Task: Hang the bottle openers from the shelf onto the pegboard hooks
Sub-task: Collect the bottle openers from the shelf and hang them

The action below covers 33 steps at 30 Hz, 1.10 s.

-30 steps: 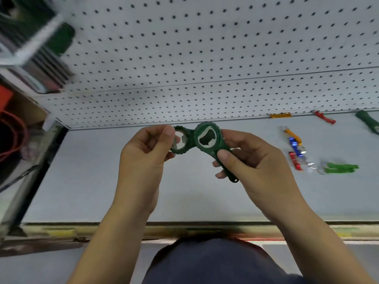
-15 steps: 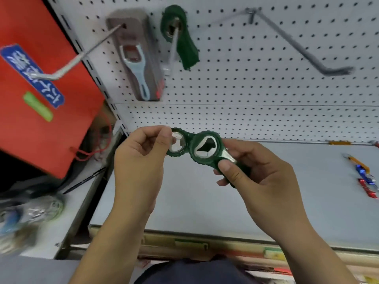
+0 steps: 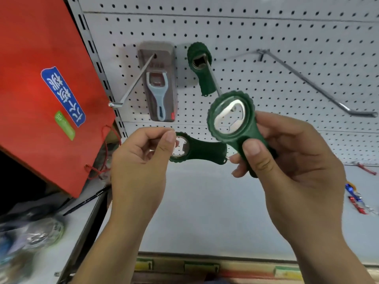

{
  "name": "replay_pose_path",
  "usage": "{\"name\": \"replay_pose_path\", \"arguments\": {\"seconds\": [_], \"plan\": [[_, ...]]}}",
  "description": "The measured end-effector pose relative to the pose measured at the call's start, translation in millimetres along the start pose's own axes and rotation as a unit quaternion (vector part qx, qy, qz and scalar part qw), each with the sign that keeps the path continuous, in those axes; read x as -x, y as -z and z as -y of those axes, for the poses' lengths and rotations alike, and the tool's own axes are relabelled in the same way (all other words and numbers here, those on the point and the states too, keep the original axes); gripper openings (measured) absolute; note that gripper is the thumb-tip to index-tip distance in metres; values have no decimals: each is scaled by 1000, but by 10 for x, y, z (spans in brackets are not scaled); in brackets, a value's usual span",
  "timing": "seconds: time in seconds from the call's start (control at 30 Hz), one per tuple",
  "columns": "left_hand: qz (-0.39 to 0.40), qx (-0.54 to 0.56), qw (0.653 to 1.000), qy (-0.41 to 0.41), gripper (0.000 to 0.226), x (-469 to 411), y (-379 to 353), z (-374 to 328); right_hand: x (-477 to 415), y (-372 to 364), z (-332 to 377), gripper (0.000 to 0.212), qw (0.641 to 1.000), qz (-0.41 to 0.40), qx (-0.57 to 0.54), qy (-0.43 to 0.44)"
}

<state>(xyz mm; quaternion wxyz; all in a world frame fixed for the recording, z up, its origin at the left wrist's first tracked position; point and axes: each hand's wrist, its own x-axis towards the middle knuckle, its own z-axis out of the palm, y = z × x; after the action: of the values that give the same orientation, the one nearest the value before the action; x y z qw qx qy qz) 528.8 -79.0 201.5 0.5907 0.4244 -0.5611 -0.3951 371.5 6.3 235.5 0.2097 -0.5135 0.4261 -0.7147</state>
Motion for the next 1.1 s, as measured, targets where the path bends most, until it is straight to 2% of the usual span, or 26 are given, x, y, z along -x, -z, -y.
{"name": "replay_pose_path", "arguments": {"seconds": [0.13,0.3,0.5,0.6,0.67,0.83,1.1], "plan": [[6,-4,1000,-16,11,-29,1,-38,-33,-9,-3,23,999,-21,24,-32],[8,-33,999,-36,9,-14,50,-69,-116,-62,-98,22,998,0,54,-42],[-9,-61,993,-103,7,8,160,-169,-229,-49,-216,27,992,11,123,-22],[-3,-76,987,-140,7,-2,201,-288,-263,-14,-240,23,988,14,150,-20],[15,-80,984,-159,7,-10,197,-370,-276,24,-209,16,983,15,182,-20],[76,-82,980,-164,8,-8,113,-571,-278,141,-20,27,981,9,192,9],[145,-70,958,-235,7,-177,-167,-722,-189,190,230,27,976,29,204,65]]}}
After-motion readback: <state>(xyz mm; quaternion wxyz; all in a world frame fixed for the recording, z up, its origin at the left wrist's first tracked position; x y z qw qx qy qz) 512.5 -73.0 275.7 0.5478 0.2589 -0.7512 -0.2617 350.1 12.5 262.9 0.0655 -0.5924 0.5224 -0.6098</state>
